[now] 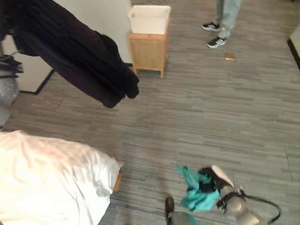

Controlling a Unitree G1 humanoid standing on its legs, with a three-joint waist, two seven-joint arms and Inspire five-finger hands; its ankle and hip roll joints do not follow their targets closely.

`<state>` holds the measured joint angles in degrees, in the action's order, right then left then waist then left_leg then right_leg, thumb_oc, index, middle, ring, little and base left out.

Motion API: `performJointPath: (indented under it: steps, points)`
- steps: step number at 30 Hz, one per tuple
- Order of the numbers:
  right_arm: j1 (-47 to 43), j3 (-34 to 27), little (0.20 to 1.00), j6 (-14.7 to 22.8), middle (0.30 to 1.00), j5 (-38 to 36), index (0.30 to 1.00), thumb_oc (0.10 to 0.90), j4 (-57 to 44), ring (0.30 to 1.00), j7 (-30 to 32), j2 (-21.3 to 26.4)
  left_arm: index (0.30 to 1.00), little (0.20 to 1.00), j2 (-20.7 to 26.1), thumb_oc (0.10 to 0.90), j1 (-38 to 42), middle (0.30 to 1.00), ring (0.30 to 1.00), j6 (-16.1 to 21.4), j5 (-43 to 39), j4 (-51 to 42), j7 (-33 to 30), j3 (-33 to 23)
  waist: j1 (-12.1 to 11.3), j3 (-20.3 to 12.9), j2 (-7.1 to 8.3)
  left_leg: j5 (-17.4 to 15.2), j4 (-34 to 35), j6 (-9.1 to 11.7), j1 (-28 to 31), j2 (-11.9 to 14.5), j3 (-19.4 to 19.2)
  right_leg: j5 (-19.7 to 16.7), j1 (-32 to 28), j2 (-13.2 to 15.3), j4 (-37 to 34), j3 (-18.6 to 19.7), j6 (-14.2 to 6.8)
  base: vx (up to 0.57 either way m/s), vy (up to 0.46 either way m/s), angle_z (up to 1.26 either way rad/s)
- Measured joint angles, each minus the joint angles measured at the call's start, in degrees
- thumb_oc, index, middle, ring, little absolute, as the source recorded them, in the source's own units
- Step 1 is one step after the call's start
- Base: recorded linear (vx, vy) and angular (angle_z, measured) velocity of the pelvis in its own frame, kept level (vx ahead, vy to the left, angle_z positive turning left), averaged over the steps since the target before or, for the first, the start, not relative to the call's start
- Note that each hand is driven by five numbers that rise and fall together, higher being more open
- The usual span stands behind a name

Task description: Pick up bed clothes into laundry basket.

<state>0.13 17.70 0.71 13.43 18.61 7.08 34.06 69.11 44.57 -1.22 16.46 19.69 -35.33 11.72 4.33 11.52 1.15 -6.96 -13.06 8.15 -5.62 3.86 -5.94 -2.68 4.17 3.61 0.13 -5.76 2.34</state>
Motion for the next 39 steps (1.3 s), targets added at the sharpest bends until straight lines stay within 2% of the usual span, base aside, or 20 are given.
performJointPath:
  steps: [2,4,6,7,8,9,10,14,16,19,24,25,27,28,30,32,34,37,38,39]
  points:
    - [-1.9,-0.6,0.300,0.8,0.300,0.6,0.300,0.400,-1.4,0.300,1.0,1.4,0.300,0.300,-2.4,0.400,-5.6,0.300,0.300,0.6,-0.9,-2.5,-0.3,-2.6,-1.0,-0.1,0.42,5.2,2.9,-1.3,-5.1,0.0,-0.3,1.3,-1.6,0.3,-1.1,-0.5,-0.1,0.46,0.027,-0.28]
    - [-3.9,-2.3,0.300,0.8,0.300,1.9,0.300,0.400,-1.8,0.300,1.9,3.7,0.300,0.300,-19.2,0.400,-18.2,0.300,0.300,2.7,-2.4,-11.3,-1.4,-16.2,-4.4,-0.3,-0.36,7.6,7.4,-2.7,-8.3,-2.2,-1.0,0.9,-4.0,2.9,-4.8,-1.6,-1.8,0.36,0.009,-0.54]
    - [-5.4,-3.6,0.300,0.8,0.300,2.3,0.300,0.400,-1.4,0.300,3.1,3.7,0.300,0.300,-25.2,0.400,-25.2,0.300,0.300,2.8,-3.6,-14.8,0.7,-15.8,-5.7,-0.2,-2.81,11.3,11.0,-3.4,-10.1,-0.2,-1.3,1.7,-6.7,2.3,-5.5,-2.6,-4.8,0.44,0.083,-0.27]
    - [-5.8,-3.8,0.300,0.7,0.300,2.3,0.300,0.400,-1.6,0.300,3.6,4.1,0.300,0.300,-31.0,0.400,-30.1,0.300,0.300,3.6,-4.2,-15.1,2.8,-15.3,-7.0,0.2,-2.68,12.4,13.3,-2.4,-11.5,0.3,-1.7,4.2,-9.0,2.7,-5.5,-3.6,-5.3,0.56,0.160,-0.20]
    - [-6.0,-3.5,0.300,0.7,0.300,2.3,0.300,0.400,-1.7,0.300,4.2,4.7,0.300,0.300,-35.0,0.400,-33.2,0.300,0.300,3.5,-5.7,-15.2,4.1,-14.4,-8.6,-0.1,-3.01,15.0,13.0,-3.4,-11.0,0.5,-3.2,4.9,-10.4,3.6,-5.9,-3.2,-7.0,0.44,0.174,-0.32]
    - [-6.4,-3.4,0.300,0.6,0.300,2.3,0.300,0.400,-2.1,0.300,4.4,4.4,0.300,0.300,-36.9,0.400,-36.4,0.300,0.300,3.2,-7.3,-14.9,6.2,-13.3,-9.6,-0.1,-1.90,16.8,12.1,-5.6,-10.6,-0.2,-5.5,6.2,-11.0,4.9,-5.7,-2.3,-8.7,0.47,0.209,-0.36]
    - [-7.4,-2.7,0.300,0.6,0.300,2.3,0.300,0.400,-2.8,0.300,4.5,4.0,0.300,0.300,-37.3,0.400,-39.5,0.300,0.300,2.9,-8.5,-13.9,8.5,-12.1,-10.2,-0.1,-0.47,16.9,11.3,-6.0,-10.5,-0.8,-8.4,7.0,-10.9,6.4,-4.9,-1.5,-9.9,0.52,0.232,-0.19]
    - [-10.5,-2.0,0.300,0.8,0.300,3.6,0.300,0.400,-6.2,0.300,5.1,0.0,0.300,0.300,-41.4,0.400,-48.2,0.300,0.300,1.7,-12.6,-5.9,15.4,-7.6,-13.1,0.1,0.46,14.8,10.3,-13.1,-6.4,-3.1,-11.0,7.1,-15.8,7.5,-4.0,-1.7,-10.5,0.46,0.205,-0.14]
    - [-12.4,-2.0,0.300,0.8,0.300,4.2,0.300,0.400,-6.1,0.300,5.5,-2.0,0.300,0.300,-41.7,0.400,-49.3,0.300,0.300,1.4,-13.6,-3.3,17.4,-6.3,-14.6,0.4,1.59,13.4,10.4,-13.8,-4.7,-4.4,-10.8,6.0,-17.6,8.0,-3.3,-1.5,-10.6,0.39,0.177,0.11]
    - [-14.8,-2.2,0.300,0.8,0.300,4.9,0.300,0.400,-6.2,0.300,6.1,-4.5,0.300,0.300,-41.2,0.400,-49.3,0.300,0.300,1.1,-14.0,-1.4,18.6,-6.2,-16.1,1.4,3.56,12.6,11.8,-14.5,-1.7,-5.6,-10.2,3.6,-14.7,9.3,8.8,-1.6,-16.1,0.34,0.209,0.25]
    - [-13.1,-2.6,0.300,0.8,0.300,5.3,0.300,0.400,-6.1,0.300,6.9,-7.7,0.300,0.300,-39.2,0.400,-51.5,0.300,0.300,1.1,-13.3,-0.4,18.7,-7.7,-15.3,1.4,3.91,11.8,14.2,-15.3,5.3,-3.5,-9.1,1.6,-9.8,9.9,29.0,-6.6,-17.1,0.37,0.066,0.13]
    - [-12.7,-2.8,0.300,0.9,0.300,5.5,0.300,0.400,-6.6,0.300,7.0,-7.7,0.300,0.300,-39.2,0.400,-52.4,0.300,0.300,1.3,-12.8,-1.1,18.6,-8.8,-15.1,1.6,3.23,8.0,13.4,-15.3,5.6,-2.4,-7.8,3.8,-6.9,11.1,31.5,-8.6,-17.1,0.77,0.045,-0.13]
    - [-10.6,-4.7,0.300,1.4,0.300,5.5,0.300,0.400,-10.4,0.300,7.0,-8.0,0.300,0.300,-39.3,0.400,-53.0,0.300,0.300,1.1,-11.9,-1.2,18.6,-9.8,-12.1,2.8,1.06,8.4,13.9,-15.0,6.7,-0.4,-5.7,8.9,-3.8,11.6,29.3,-13.0,-15.0,0.57,-0.011,0.16]
    - [-9.5,-5.0,0.300,1.4,0.300,5.5,0.300,0.400,-11.3,0.300,7.1,-7.8,0.300,0.300,-39.3,0.400,-53.6,0.300,0.300,1.2,-11.8,-1.4,18.7,-10.0,-10.4,3.1,0.37,8.7,14.9,-14.7,7.7,0.4,-5.1,8.9,-2.3,11.0,25.2,-14.4,-14.7,0.52,-0.036,0.38]
    - [-7.0,-6.4,0.300,1.3,0.300,5.5,0.300,0.400,-11.7,0.300,7.5,-7.7,0.300,0.300,-39.4,0.400,-54.0,0.300,0.300,1.3,-11.8,-2.0,18.7,-10.5,-7.8,3.0,0.69,9.0,17.3,-13.4,9.5,0.4,-3.9,6.6,0.9,10.2,10.3,-14.3,-14.8,0.56,-0.039,0.36]
    - [-5.4,-7.0,0.300,0.6,0.300,5.5,0.300,0.400,-11.7,0.300,8.2,-7.6,0.300,0.300,-40.7,0.400,-53.4,0.300,0.300,1.3,-11.7,-1.6,18.8,-11.2,-5.3,2.6,2.11,7.9,17.5,-11.8,9.8,0.4,-2.8,0.4,7.9,10.4,-1.3,-14.5,-15.3,0.63,-0.055,0.39]
    - [-4.0,-7.0,0.300,0.4,0.300,5.5,0.300,0.400,-11.7,0.300,8.6,-7.7,0.300,0.300,-41.7,0.400,-53.6,0.300,0.300,1.4,-10.6,-1.5,18.8,-11.7,-4.5,2.2,2.58,6.4,17.2,-9.6,10.4,1.0,-2.5,-1.7,13.7,11.1,-2.3,-14.5,-16.1,0.57,-0.072,0.39]
    - [-0.1,-7.0,0.300,0.2,0.300,6.0,0.300,0.400,-11.6,0.300,8.5,-7.7,0.300,0.300,-42.4,0.400,-55.0,0.300,0.300,1.6,-9.5,-1.5,18.7,-11.3,-2.0,1.5,3.06,3.9,18.5,-5.9,14.3,4.3,2.3,-2.2,12.8,10.3,1.1,-13.4,-15.5,0.54,-0.133,0.84]
    - [1.7,-7.2,0.300,0.1,0.300,6.1,0.300,0.400,-11.3,0.300,8.5,-7.4,0.300,0.300,-43.0,0.400,-55.2,0.300,0.300,1.7,-9.5,-1.3,18.7,-11.0,-2.1,0.3,3.06,2.6,18.5,-4.1,15.6,5.9,4.0,-5.0,11.8,9.4,2.3,-12.3,-12.2,0.51,-0.207,0.87]
    - [1.3,-7.8,0.300,-0.2,0.300,6.3,0.300,0.400,-9.2,0.300,8.4,-6.7,0.300,0.300,-45.4,0.400,-55.4,0.300,0.300,1.7,-9.6,-1.1,18.6,-10.0,-2.2,-1.2,-0.37,1.9,17.8,-2.7,16.0,9.8,4.7,-5.6,12.6,5.6,5.1,-13.0,-11.5,0.48,-0.244,0.45]
